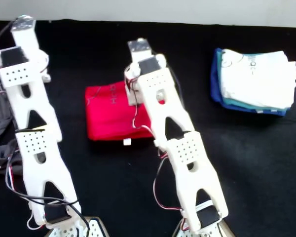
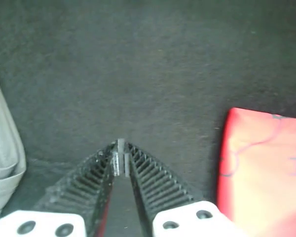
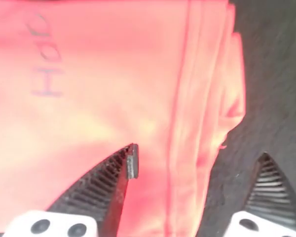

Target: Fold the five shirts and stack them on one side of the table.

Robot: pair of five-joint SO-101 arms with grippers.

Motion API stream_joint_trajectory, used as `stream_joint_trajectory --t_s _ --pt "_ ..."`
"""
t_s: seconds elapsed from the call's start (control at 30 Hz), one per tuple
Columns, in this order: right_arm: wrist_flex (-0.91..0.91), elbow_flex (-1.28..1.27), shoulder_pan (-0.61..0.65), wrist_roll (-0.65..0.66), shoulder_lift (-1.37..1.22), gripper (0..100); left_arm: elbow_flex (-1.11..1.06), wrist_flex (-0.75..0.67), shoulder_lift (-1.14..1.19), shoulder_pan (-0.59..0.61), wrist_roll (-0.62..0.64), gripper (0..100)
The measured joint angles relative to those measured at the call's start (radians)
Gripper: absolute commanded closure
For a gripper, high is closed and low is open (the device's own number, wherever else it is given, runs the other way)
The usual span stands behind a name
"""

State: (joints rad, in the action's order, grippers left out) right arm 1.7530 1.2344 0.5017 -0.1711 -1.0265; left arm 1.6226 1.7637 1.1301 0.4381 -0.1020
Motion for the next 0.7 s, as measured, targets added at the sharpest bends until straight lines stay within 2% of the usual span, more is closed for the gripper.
stream_joint_trajectory --t_s 0.43,0.5,0.67,0.7 --pt "-0.034 -0.020 -0.026 -0.020 -0.129 65.6 0.000 0.000 0.000 0.026 0.000 99" --pt "-0.057 -0.020 -0.046 -0.020 -0.141 71.7 0.000 0.000 0.000 0.032 0.000 99" --pt "-0.066 -0.017 -0.068 -0.018 -0.153 99.0 0.000 0.000 0.000 0.063 0.000 99" --pt "-0.066 -0.017 -0.069 -0.006 -0.153 99.4 0.000 0.000 0.000 0.068 0.000 99"
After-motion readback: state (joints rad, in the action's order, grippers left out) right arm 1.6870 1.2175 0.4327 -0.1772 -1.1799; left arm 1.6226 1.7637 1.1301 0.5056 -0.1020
